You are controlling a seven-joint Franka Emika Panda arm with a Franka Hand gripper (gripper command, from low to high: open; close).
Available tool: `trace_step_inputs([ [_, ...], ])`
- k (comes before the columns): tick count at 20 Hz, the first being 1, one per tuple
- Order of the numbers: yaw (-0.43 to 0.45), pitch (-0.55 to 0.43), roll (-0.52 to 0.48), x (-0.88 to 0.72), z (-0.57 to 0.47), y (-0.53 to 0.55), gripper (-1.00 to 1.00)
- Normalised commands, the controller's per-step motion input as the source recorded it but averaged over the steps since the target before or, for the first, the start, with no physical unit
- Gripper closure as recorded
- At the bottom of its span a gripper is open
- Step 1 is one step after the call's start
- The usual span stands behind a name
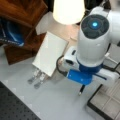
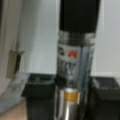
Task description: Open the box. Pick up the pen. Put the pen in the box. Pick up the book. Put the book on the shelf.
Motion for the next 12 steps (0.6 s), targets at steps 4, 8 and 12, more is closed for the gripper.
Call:
trace_step_inputs([
  [4, -0.241, 0.152, -0.120, -0.03, 0.17, 0.34, 1.00],
  [8, -0.204, 0.160, -0.092, -0.05, 0.21, 0.35, 1.00],
  [12, -0.196, 0.160, -0.076, 0.00, 0.16, 0.37, 1.00],
])
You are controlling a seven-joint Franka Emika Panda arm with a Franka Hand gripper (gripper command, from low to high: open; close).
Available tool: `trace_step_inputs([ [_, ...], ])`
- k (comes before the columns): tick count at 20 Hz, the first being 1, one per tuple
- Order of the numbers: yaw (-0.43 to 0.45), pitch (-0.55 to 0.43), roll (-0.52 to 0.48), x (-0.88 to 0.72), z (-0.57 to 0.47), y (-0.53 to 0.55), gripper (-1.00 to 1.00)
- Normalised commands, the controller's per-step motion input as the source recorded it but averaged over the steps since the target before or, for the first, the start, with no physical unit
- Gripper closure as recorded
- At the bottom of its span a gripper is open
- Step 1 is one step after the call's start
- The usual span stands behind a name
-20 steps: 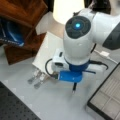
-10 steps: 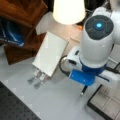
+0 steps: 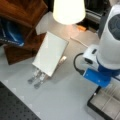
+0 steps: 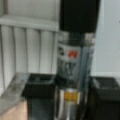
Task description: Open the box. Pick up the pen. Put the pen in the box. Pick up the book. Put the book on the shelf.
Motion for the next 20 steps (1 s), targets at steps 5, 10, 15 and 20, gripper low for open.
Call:
trace_step_inputs([
  [5, -0.203, 0.138, -0.060, 0.04, 0.04, 0.35, 1.00],
  [10, -0.169, 0.088, -0.038, 0.08, -0.09, 0.29, 1.00],
  [15, -0.163, 0.025, -0.029, 0.10, -0.16, 0.21, 1.00],
  [20, -0.156, -0.023, -0.034, 0.05, -0.14, 0.15, 1.00],
])
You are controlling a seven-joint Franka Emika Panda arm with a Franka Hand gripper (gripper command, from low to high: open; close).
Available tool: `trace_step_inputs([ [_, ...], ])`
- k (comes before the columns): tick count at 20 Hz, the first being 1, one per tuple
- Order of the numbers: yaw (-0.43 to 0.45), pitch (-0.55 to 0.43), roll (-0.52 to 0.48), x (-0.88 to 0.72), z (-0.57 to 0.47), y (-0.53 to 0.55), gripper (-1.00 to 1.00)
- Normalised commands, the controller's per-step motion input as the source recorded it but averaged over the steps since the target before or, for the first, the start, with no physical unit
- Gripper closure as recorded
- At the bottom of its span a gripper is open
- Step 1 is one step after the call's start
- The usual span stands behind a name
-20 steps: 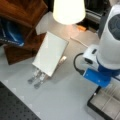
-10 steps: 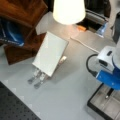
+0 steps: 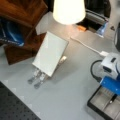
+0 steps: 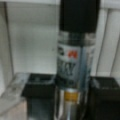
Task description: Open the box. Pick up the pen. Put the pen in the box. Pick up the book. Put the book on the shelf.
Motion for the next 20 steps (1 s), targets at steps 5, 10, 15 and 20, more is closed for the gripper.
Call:
trace_step_inputs([
  [5, -0.161, -0.066, -0.069, 0.02, -0.17, 0.13, 1.00],
  [10, -0.136, -0.060, -0.149, 0.00, -0.17, 0.15, 1.00],
  [15, -0.038, -0.105, -0.172, 0.04, -0.19, 0.09, -1.00],
  [20, -0.001, -0.104, -0.171, 0.02, -0.09, 0.04, -1.00],
])
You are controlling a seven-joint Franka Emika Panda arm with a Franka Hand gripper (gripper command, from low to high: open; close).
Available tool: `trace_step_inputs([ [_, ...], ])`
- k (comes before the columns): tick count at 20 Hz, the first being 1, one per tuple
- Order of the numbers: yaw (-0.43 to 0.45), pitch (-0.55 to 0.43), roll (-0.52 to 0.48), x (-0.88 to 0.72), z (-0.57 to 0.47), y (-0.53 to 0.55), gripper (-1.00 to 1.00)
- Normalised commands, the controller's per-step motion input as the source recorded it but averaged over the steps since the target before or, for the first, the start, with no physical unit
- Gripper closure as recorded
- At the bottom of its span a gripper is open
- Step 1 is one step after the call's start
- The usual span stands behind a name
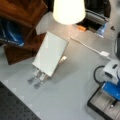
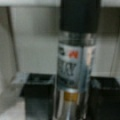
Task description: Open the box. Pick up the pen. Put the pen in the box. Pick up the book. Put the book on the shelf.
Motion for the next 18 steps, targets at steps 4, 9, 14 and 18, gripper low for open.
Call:
trace_step_inputs([
  [4, -0.001, -0.092, -0.209, 0.01, -0.03, 0.01, -1.00],
  [9, 0.010, -0.085, -0.235, -0.01, 0.00, -0.03, -1.00],
  [14, 0.033, -0.064, -0.239, -0.02, 0.04, -0.07, -1.00],
  [18, 0.057, -0.034, -0.212, 0.00, 0.10, -0.10, -1.00],
])
